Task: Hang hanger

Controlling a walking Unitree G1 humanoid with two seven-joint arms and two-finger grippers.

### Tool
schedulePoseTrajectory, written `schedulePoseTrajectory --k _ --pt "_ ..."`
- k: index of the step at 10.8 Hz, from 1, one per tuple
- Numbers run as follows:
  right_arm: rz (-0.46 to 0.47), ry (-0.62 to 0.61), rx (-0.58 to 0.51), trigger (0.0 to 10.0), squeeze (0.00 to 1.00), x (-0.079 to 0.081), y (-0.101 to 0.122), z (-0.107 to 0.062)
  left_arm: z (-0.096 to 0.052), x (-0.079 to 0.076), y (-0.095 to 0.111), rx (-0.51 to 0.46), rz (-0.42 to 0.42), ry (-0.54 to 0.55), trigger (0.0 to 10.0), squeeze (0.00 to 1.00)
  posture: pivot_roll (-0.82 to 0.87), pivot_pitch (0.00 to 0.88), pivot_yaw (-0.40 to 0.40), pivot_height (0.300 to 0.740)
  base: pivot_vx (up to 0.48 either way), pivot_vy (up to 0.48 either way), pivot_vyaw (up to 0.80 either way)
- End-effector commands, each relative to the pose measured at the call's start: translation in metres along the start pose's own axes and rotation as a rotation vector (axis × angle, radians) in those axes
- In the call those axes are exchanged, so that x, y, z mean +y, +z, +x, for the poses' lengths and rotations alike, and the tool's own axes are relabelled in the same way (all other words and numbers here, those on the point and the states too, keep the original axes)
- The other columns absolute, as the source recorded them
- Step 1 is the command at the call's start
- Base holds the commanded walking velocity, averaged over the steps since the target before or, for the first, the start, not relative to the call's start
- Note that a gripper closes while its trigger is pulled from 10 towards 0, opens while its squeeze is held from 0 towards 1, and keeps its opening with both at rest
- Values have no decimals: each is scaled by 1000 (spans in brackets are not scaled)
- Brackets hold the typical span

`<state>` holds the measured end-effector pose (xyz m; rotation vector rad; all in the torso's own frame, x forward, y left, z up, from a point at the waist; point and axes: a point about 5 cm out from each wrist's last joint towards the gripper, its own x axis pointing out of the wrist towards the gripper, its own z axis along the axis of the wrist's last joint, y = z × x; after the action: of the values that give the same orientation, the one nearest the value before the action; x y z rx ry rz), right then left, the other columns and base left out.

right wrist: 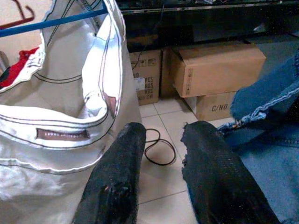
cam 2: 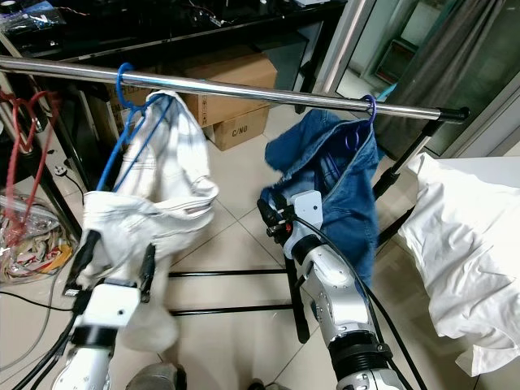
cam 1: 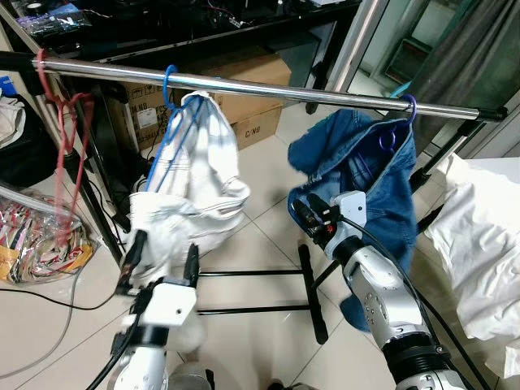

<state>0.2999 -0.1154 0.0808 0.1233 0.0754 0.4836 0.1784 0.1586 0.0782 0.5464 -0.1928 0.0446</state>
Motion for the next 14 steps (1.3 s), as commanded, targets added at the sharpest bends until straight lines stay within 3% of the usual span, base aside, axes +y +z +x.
schedulePoseTrajectory --k 1,3,4,5,7,9,11,12,14 --pt "-18 -19 -7 10000 0 -7 4 0 0 0 6 -22 -19 16 10000 0 367 68 -158 740 0 0 0" --pt "-18 -16 -4 10000 0 -7 3 1 -3 -6 2 21 -44 -31 10000 0 373 64 -159 740 0 0 0" --pt "-19 -16 -3 10000 0 -7 3 1 -13 -8 -6 65 -24 -60 10000 0 369 65 -156 740 0 0 0" --pt "-20 -24 2 10000 0 -9 2 0 -27 -1 -8 74 -39 -17 10000 0 370 66 -158 740 0 0 0" --pt "-24 -14 13 10000 0 -8 -1 -1 -23 5 -3 67 -100 54 10000 0 376 70 -164 740 0 0 0" --pt "-29 -14 17 10000 0 -10 0 -2 -29 13 5 24 -65 112 10000 0 378 75 -170 740 0 0 0" --pt "-34 -4 27 10000 0 -9 -2 -2 -18 32 3 17 -31 159 10000 0 384 78 -175 740 0 0 0" --pt "-35 8 28 10000 0 -6 -2 0 -3 36 0 -9 3 133 10000 0 392 77 -185 740 0 0 0" --pt "-34 8 22 10000 0 -6 1 3 7 32 -1 -28 20 74 10000 0 387 72 -186 740 0 0 0"
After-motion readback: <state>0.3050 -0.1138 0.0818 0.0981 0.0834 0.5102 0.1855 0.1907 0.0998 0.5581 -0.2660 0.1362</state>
